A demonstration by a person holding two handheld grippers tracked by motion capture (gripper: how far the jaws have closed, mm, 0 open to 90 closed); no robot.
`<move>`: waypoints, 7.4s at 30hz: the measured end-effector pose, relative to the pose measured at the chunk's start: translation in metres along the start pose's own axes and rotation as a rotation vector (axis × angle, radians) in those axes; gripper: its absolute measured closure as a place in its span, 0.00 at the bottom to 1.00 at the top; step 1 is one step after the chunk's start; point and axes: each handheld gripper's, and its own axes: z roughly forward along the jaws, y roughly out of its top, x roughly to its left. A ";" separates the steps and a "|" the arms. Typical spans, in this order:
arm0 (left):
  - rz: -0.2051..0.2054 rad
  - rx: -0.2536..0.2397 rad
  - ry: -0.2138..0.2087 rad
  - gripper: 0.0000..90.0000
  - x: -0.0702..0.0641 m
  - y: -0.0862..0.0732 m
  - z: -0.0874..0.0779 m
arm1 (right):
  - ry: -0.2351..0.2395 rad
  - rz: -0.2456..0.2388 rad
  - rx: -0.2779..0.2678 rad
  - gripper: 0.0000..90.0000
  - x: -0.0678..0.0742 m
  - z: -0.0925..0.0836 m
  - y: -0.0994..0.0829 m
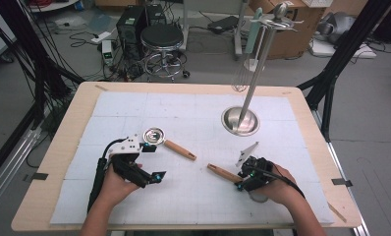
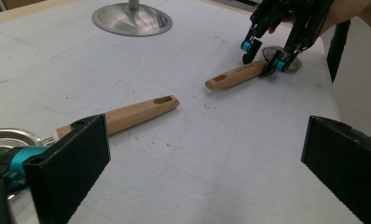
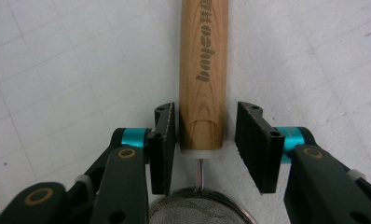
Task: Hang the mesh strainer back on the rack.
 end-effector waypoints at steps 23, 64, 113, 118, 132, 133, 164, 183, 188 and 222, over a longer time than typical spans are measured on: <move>-0.002 -0.004 0.000 0.02 0.001 0.000 -0.001 | -0.022 -0.025 -0.216 0.76 0.000 -0.025 -0.007; -0.001 -0.010 -0.002 0.02 0.001 0.000 -0.002 | 0.009 -0.009 -0.559 0.76 -0.021 -0.086 -0.019; -0.002 -0.011 -0.008 0.02 0.003 0.001 0.003 | 0.031 0.014 -0.743 0.76 -0.058 -0.129 -0.028; -0.001 -0.011 -0.008 0.02 0.003 0.001 0.003 | 0.003 -0.001 -0.753 0.76 -0.065 -0.145 -0.022; -0.006 -0.013 -0.006 0.02 0.003 0.000 0.001 | -0.065 0.041 -0.811 0.76 -0.094 -0.181 -0.026; -0.006 -0.012 -0.006 0.02 0.003 0.000 0.001 | -0.066 0.044 -0.817 0.76 -0.095 -0.184 -0.027; -0.013 -0.027 -0.007 0.02 0.004 0.001 -0.001 | -0.125 0.080 -0.862 0.76 -0.118 -0.225 -0.014; -0.011 -0.028 -0.004 0.02 0.005 0.000 -0.003 | -0.203 0.148 -0.871 0.76 -0.141 -0.269 -0.019; -0.013 -0.033 -0.004 0.02 0.006 0.000 -0.004 | -0.206 0.172 -0.865 0.76 -0.148 -0.268 -0.017; -0.012 -0.024 -0.007 0.02 0.005 0.000 -0.003 | -0.179 0.227 -0.782 0.76 -0.161 -0.229 0.021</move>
